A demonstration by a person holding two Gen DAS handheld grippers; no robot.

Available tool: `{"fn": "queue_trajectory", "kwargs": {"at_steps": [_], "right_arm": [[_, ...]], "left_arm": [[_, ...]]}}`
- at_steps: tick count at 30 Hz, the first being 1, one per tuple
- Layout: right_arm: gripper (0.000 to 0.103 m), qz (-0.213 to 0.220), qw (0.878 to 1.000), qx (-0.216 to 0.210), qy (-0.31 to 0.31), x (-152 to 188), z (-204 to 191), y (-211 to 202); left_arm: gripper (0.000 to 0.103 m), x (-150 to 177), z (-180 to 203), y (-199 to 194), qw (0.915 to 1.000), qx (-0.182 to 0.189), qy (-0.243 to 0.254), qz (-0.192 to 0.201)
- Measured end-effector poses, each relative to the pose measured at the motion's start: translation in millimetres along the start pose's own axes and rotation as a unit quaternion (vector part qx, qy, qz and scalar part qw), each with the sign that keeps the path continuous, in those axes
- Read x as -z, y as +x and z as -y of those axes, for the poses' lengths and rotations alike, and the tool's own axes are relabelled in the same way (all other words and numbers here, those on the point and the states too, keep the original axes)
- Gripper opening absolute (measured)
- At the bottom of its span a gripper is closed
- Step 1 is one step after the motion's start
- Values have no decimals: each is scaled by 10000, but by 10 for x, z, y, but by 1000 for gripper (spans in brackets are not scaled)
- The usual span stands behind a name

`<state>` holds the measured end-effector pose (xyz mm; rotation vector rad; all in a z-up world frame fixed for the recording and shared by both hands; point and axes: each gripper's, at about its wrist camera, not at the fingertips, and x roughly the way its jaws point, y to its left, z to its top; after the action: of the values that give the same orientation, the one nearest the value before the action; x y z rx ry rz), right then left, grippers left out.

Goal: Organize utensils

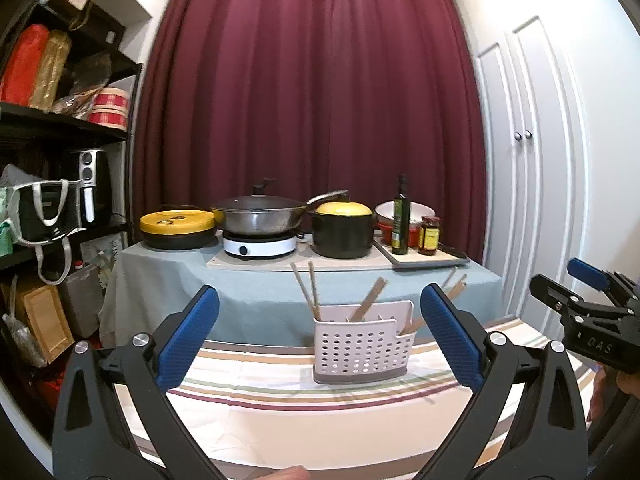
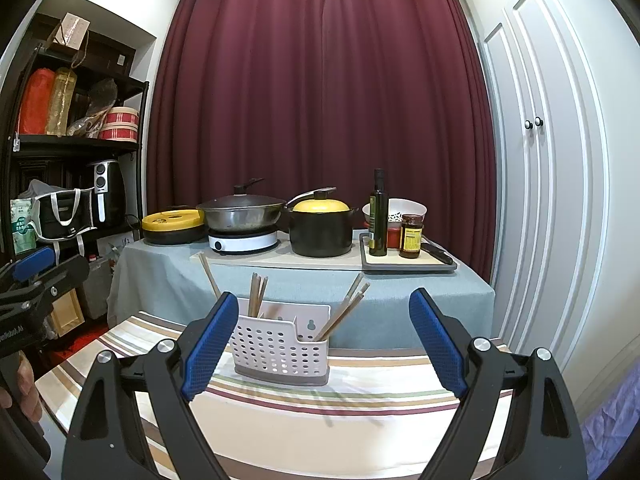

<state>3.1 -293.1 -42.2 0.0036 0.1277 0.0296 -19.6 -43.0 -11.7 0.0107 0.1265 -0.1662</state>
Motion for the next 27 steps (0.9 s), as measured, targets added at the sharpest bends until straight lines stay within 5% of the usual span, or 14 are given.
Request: {"fn": "queue_trajectory", "kwargs": {"at_steps": [16, 27], "right_arm": [[85, -57, 10000, 7, 8, 56, 29, 12], [85, -205, 9998, 30, 49, 164, 62, 107]], "left_arm": [[99, 37, 36, 104, 9995, 206, -16, -252], [99, 114, 55, 249, 9994, 14, 106, -338]]}}
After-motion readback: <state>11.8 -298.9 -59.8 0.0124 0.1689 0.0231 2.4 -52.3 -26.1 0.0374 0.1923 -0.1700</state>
